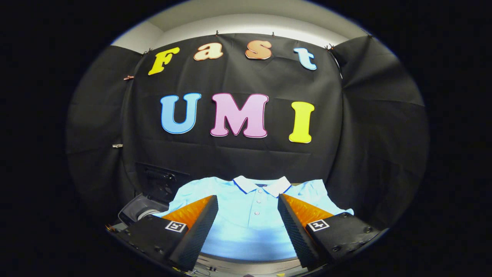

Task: Put the clothes into the washing machine and then close the washing machine lid.

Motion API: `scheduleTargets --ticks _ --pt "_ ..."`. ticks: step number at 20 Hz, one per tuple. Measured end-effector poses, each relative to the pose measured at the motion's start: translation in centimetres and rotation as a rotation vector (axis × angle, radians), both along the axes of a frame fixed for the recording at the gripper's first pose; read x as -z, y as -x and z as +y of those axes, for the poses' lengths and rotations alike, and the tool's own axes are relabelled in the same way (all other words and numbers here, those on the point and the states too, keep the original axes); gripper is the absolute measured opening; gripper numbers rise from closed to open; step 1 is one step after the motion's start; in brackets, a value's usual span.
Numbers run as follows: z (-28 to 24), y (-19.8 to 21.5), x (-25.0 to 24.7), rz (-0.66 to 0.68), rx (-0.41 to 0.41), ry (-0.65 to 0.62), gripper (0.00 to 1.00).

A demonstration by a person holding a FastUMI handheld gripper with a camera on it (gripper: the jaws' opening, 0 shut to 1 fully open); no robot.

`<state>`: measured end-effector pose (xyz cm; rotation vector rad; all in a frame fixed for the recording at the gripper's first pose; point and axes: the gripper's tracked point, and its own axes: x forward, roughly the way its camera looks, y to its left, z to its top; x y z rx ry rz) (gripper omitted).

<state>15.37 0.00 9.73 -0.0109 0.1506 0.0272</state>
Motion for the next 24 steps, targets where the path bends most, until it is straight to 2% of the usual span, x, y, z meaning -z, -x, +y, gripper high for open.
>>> scheduleTargets --ticks 3,6,9,12,18,20,24 --pt "-0.6 -3.2 0.4 0.04 0.031 0.05 0.98" --pt "-0.9 -5.3 2.3 0.123 0.033 0.075 0.99" --pt "-2.4 -7.3 4.8 0.187 0.075 0.114 0.98" --pt "-2.8 -8.4 6.9 0.264 0.082 0.058 0.99" --pt "-2.8 -9.2 10.4 0.4 0.088 0.03 0.99" --pt "-2.8 -9.8 10.8 0.429 0.079 -0.024 0.98" --pt "-2.8 -9.7 10.7 0.425 0.051 -0.01 0.96"
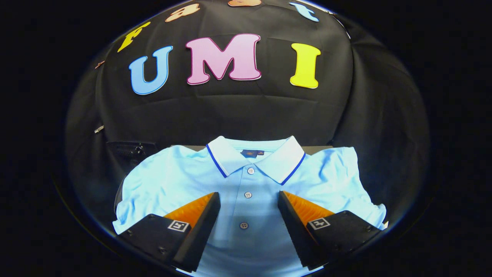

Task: Put the clothes into the washing machine and then close the washing machine lid.

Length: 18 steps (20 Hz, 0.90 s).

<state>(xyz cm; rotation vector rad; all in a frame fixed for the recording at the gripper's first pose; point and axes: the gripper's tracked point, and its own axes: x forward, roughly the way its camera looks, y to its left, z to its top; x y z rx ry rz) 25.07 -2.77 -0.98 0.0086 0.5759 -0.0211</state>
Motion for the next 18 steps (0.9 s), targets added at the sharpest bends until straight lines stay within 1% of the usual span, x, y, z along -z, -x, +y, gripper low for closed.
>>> scheduleTargets --ticks 2,3,5,6,10,11,12,13,18 --pt "0.28 -0.11 0.04 0.003 -0.017 -0.001 0.87" --pt "0.45 -0.11 0.05 0.006 -0.024 -0.01 0.77" --pt "0.39 -0.1 0.07 0.025 -0.02 -0.013 0.53" --pt "0.4 0.14 0.15 0.047 -0.016 -0.009 0.45" --pt "0.5 0.04 0.18 0.106 -0.016 0.044 0.43" --pt "0.31 -0.34 0.11 0.094 -0.004 0.03 0.43" --pt "0.58 -0.4 -0.15 0.086 0.01 0.014 0.12" --pt "0.73 -0.46 -0.07 0.085 -0.007 0.025 0.12" --pt "0.61 -0.33 0.15 0.09 -0.006 0.03 0.12"
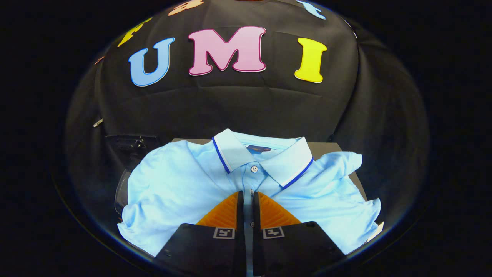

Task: Put the clothes into the washing machine and then close the washing machine lid.

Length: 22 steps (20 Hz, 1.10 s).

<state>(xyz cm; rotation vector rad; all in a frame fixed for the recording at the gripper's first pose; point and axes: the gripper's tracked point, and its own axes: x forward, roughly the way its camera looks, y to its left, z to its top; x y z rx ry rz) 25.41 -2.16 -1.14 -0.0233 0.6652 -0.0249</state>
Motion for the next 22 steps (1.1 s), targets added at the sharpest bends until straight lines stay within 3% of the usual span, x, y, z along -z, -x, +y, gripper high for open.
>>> scheduleTargets --ticks 4,5,6,10,22 --pt "0.1 0.1 -0.2 -0.017 -0.005 -0.004 0.12" --pt "0.1 0.1 -0.3 -0.024 -0.015 0.005 0.05" --pt "0.1 -0.1 -0.4 -0.022 -0.018 -0.003 0.05" --pt "0.1 -0.1 -1.5 -0.053 -0.004 -0.084 0.05" --pt "3.3 1.6 -9.8 -0.246 -0.072 -0.174 0.05"
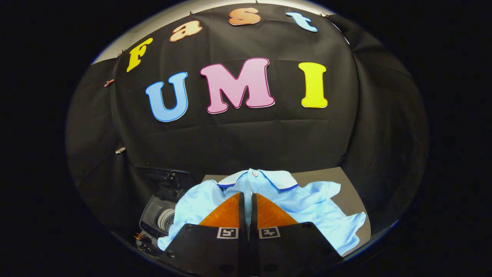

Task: Put the clothes into the washing machine and then close the washing machine lid.

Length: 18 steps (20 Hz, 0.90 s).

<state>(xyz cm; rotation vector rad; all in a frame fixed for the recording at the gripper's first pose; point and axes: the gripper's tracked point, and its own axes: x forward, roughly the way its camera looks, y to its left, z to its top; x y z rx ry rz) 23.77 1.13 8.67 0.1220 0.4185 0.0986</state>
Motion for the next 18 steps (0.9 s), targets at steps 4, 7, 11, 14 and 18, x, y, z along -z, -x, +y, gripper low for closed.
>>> scheduleTargets --ticks 4,7,11,14,18 --pt "0.4 0.1 -1.4 -0.033 0.003 0.002 0.05" --pt "1.3 0.3 -2.9 -0.052 -0.005 -0.013 0.05" --pt "3.2 0.4 -4.9 -0.073 -0.03 -0.025 0.05" --pt "5.5 0.8 -6.2 -0.092 -0.055 -0.044 0.05" --pt "9.7 1.3 -7.0 -0.095 -0.11 -0.069 0.05"
